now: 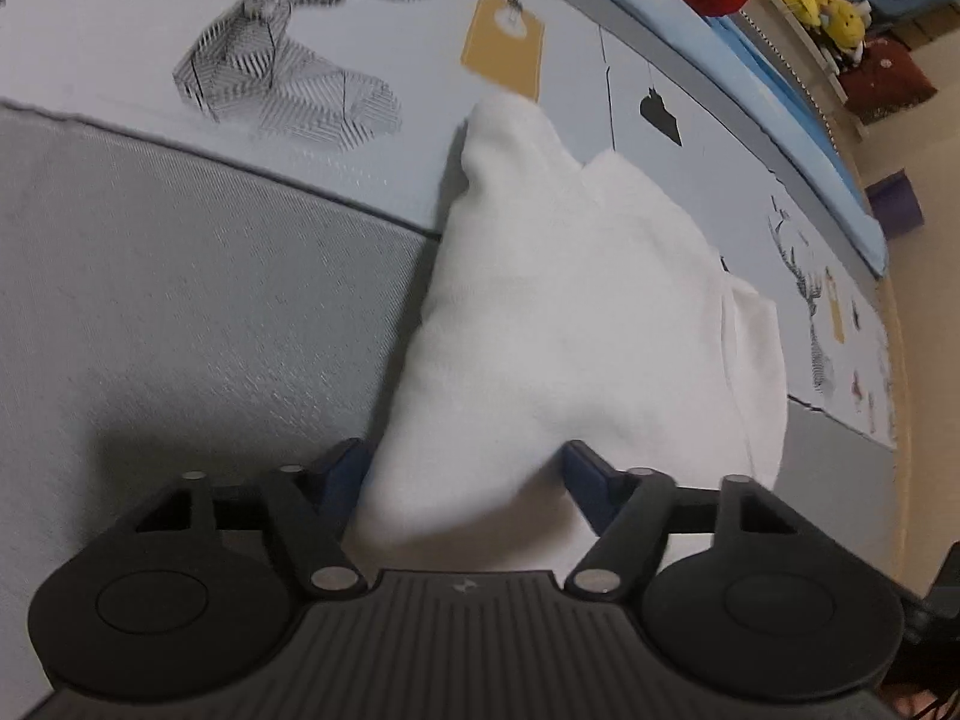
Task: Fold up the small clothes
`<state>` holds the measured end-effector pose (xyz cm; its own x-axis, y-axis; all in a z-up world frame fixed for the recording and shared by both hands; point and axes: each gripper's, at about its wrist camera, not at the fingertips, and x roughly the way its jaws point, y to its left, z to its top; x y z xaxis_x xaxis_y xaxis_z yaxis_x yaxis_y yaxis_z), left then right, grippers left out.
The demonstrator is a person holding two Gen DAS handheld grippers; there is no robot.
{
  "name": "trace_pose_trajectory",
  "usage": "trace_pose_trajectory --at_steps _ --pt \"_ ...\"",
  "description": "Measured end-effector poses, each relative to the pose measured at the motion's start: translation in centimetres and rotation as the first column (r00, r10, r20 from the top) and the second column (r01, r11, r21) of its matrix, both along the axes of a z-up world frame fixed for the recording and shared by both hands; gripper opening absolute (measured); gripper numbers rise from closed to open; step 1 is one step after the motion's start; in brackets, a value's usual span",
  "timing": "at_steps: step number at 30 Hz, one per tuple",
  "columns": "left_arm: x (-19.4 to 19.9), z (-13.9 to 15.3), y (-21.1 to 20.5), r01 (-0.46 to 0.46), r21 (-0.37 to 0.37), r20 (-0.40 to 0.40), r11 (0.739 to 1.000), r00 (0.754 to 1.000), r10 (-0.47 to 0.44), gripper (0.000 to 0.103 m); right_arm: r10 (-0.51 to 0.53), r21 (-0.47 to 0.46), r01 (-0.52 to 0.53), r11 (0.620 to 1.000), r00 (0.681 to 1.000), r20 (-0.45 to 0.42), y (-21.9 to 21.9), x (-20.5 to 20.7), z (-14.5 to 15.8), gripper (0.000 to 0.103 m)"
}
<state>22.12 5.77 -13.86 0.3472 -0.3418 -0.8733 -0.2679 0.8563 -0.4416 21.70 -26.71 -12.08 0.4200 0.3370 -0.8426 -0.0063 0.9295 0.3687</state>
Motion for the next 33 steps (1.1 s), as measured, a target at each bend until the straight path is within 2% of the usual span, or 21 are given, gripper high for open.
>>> trace_pose_trajectory --at_steps 2,3,4,7,9,11,15,16,18,21,25,27,29,33 --pt "0.0 0.0 -0.2 0.011 -0.017 0.022 1.0 1.0 -0.011 0.059 0.015 0.02 -0.015 1.0 1.0 0.006 0.0 -0.1 -0.1 0.052" --pt "-0.1 0.1 -0.3 0.009 -0.031 0.036 0.999 0.999 -0.008 0.058 0.022 0.046 -0.022 0.999 1.0 0.011 -0.1 0.0 0.0 0.028" --pt "-0.1 0.2 -0.3 0.006 -0.052 0.046 0.999 0.999 -0.003 0.057 0.019 0.071 -0.021 0.997 1.0 0.022 -0.2 0.0 0.2 0.017" --pt "0.1 0.1 -0.3 -0.002 -0.108 0.038 0.994 0.999 0.006 0.056 -0.012 0.052 0.007 0.999 0.996 0.091 -0.4 -0.1 1.2 0.015" --pt "0.1 0.1 -0.4 0.006 -0.091 0.031 0.996 1.0 -0.003 0.058 -0.042 0.064 0.036 0.997 0.995 0.087 -1.0 0.2 1.2 0.016" --pt "0.0 0.3 -0.4 0.013 -0.068 0.031 0.998 0.999 -0.011 0.058 -0.045 0.069 0.041 0.997 0.997 0.061 -1.3 0.4 0.9 0.022" --pt "-0.4 1.2 0.1 0.016 -0.075 0.059 0.997 0.998 -0.011 0.058 -0.011 0.023 0.01 1.0 0.999 0.032 -1.3 0.1 0.5 0.041" --pt "-0.5 1.6 0.1 0.024 -0.075 0.075 0.997 0.997 -0.019 0.058 -0.008 0.021 0.008 1.0 1.0 0.027 -1.4 0.0 0.5 0.042" --pt "-0.9 1.6 0.0 0.045 -0.054 0.077 0.998 0.996 -0.04 0.058 -0.008 0.034 0.007 0.999 1.0 0.019 -1.9 -0.2 0.5 0.042" --pt "-1.1 0.6 -0.7 0.09 0.015 0.019 0.996 0.996 -0.09 0.047 0.007 0.031 -0.007 0.999 1.0 0.012 -2.2 -0.6 0.6 0.042" --pt "-1.8 1.0 -0.5 0.092 0.014 0.026 0.996 0.995 -0.093 0.046 0.015 -0.024 -0.016 1.0 1.0 -0.02 -2.4 -0.9 0.0 0.043" --pt "-2.4 1.1 -0.2 0.096 0.019 0.029 0.995 0.995 -0.096 0.04 0.004 -0.008 -0.004 1.0 1.0 -0.026 -2.9 -1.2 0.1 0.043" --pt "-2.7 0.9 0.1 0.108 0.037 0.012 0.993 0.994 -0.108 0.027 0.006 -0.01 -0.006 1.0 1.0 -0.025 -3.1 -1.6 0.1 0.042" --pt "-3.5 0.2 0.0 0.149 0.087 -0.047 0.985 0.988 -0.145 0.025 0.009 -0.013 -0.009 1.0 0.999 -0.042 -3.4 -2.2 -0.2 0.027"
